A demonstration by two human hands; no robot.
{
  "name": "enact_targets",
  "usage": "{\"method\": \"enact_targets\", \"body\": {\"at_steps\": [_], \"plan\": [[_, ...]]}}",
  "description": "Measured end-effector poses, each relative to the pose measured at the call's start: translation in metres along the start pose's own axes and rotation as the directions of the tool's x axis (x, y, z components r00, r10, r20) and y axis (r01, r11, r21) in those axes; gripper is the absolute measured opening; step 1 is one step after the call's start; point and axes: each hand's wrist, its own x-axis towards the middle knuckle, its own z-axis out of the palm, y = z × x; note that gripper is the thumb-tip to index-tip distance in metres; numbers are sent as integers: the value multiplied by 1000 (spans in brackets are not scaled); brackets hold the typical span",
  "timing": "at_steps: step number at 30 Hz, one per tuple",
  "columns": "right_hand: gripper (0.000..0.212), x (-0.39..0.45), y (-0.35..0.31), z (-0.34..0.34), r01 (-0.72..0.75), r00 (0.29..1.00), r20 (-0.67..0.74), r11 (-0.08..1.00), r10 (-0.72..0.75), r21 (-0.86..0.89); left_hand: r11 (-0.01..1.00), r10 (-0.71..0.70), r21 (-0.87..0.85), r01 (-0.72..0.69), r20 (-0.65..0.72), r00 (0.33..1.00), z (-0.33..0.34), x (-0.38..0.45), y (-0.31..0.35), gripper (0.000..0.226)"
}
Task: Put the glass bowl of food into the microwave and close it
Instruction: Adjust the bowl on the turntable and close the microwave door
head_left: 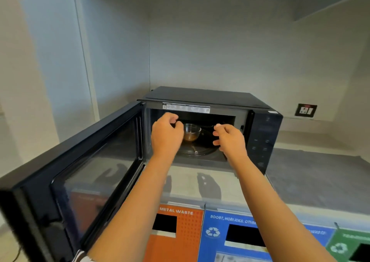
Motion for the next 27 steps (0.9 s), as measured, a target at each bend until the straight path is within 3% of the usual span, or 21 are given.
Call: {"method": "enact_targets", "body": {"at_steps": [5,8,11,14,20,23,27], "plan": [[17,-31,-1,-27,13,999,41,1000,-12,-20,990,27,139,1,-202,979,-33,-14,41,30],[17,-49,-2,-41,-14,999,35,1000,14,-1,924,80,382,-12,-162,984,-52,-25,60,39],[17,-67,-5,-52,-19,999,47,1000,19,-7,747,-59,656,108,-97,994,-79,-31,74,50],[16,-80,-10,-59,-8,998,64,1000,8,-2,571,-218,785,242,-139,966,-112,-32,79,61],[15,-100,-23,-66,29,995,94,1000,-29,0,246,-575,893,377,-178,798,-168,-41,78,70],[18,-108,-30,-64,43,991,126,999,-42,-7,205,-646,909,364,-154,747,-175,-51,75,73],[13,-117,-35,-65,50,988,150,998,-46,-23,203,-615,929,309,-124,778,-170,-62,73,71]]}}
